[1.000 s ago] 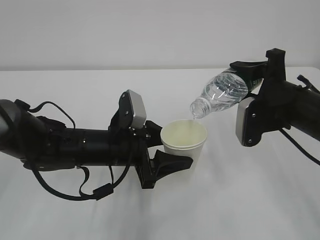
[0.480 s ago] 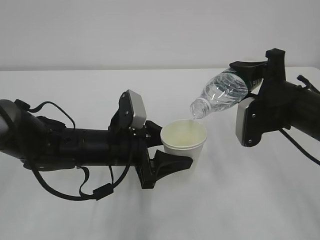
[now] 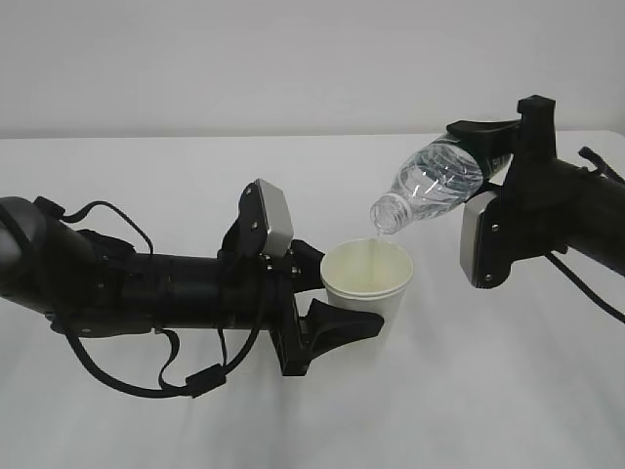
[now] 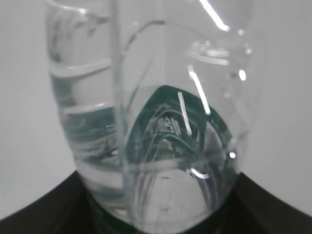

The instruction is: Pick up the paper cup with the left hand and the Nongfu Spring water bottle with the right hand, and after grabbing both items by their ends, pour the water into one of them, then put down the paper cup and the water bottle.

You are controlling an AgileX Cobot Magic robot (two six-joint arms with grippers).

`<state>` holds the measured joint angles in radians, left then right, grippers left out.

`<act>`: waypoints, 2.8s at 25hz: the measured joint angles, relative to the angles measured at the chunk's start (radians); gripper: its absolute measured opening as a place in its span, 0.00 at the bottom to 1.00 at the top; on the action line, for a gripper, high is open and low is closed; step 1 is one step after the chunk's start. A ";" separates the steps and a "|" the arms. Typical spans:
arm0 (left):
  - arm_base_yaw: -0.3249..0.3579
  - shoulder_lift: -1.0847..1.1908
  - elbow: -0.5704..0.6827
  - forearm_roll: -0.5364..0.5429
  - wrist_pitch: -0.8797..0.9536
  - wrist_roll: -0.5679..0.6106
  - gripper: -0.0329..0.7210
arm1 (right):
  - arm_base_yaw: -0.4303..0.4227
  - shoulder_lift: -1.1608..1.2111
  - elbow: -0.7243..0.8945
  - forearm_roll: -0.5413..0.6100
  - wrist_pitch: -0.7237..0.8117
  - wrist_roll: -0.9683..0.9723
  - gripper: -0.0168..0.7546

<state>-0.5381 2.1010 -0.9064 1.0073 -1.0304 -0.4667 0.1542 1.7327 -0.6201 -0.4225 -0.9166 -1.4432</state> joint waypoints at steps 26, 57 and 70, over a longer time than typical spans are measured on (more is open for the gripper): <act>0.000 0.000 0.000 -0.005 0.000 0.004 0.69 | 0.002 0.000 0.000 -0.009 -0.001 0.000 0.60; 0.000 0.000 0.000 -0.005 0.005 0.004 0.69 | 0.002 0.000 0.000 -0.019 -0.002 -0.010 0.60; 0.000 0.000 0.000 -0.005 -0.001 0.004 0.69 | 0.002 0.000 0.000 -0.021 -0.002 -0.014 0.60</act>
<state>-0.5381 2.1010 -0.9064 1.0024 -1.0311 -0.4626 0.1558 1.7327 -0.6201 -0.4439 -0.9189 -1.4573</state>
